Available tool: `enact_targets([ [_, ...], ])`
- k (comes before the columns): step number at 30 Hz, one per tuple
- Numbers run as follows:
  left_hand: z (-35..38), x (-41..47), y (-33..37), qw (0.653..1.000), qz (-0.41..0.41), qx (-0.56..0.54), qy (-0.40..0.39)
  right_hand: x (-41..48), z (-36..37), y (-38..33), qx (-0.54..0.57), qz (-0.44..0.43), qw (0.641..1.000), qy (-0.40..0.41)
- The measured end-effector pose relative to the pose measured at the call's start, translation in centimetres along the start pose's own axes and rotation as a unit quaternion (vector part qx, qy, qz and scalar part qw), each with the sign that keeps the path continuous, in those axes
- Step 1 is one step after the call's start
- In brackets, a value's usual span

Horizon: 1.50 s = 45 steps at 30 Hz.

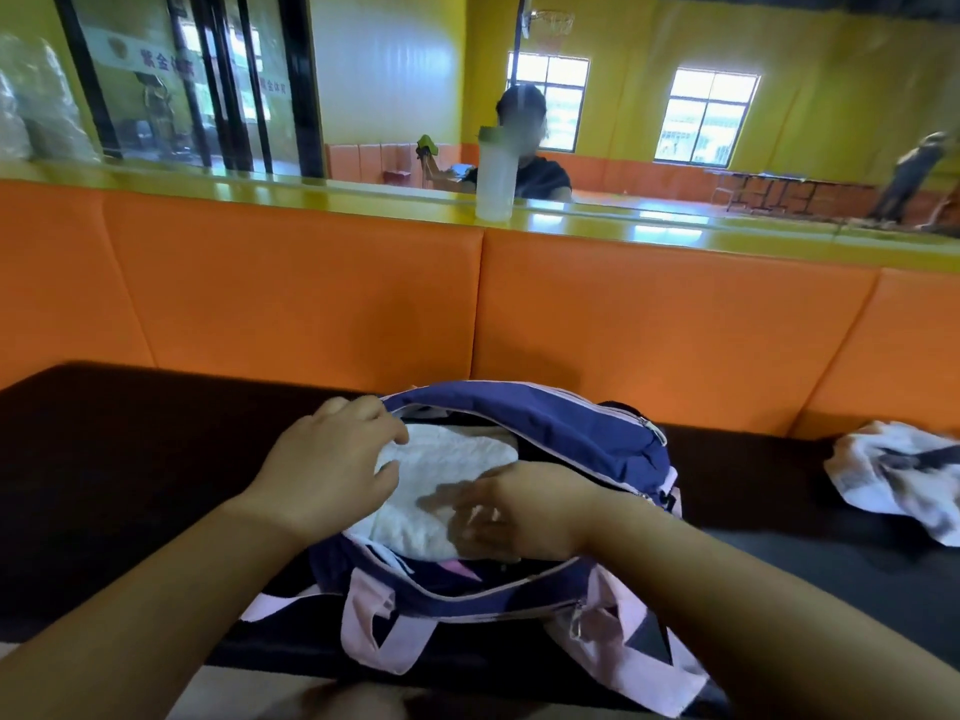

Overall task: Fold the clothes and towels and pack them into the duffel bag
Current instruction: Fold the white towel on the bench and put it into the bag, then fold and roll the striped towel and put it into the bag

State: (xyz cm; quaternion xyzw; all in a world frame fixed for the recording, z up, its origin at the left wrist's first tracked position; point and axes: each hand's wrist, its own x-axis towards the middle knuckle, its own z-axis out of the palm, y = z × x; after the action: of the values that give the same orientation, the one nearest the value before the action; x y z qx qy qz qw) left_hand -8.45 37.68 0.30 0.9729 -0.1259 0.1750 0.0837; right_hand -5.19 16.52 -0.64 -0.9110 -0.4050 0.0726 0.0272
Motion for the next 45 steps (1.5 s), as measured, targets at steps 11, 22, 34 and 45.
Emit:
enact_targets([
  [11,4.1,4.6,12.2,0.989,0.144,-0.027,-0.027,-17.4,-1.6,9.1,-0.041,0.174,0.984,0.016],
  [22,13.6,11.3,28.8,0.953,0.264,-0.111,-0.1,-32.9,1.6,22.6,0.036,0.447,0.894,-0.022],
  [34,23.1,19.4,39.4,0.94,0.209,-0.146,-0.229,-34.6,8.3,38.9,0.088,0.603,0.784,0.118],
  [45,27.2,23.2,44.1,0.93,0.105,-0.248,-0.251,-32.2,13.2,42.1,0.106,0.53,0.825,0.168],
])
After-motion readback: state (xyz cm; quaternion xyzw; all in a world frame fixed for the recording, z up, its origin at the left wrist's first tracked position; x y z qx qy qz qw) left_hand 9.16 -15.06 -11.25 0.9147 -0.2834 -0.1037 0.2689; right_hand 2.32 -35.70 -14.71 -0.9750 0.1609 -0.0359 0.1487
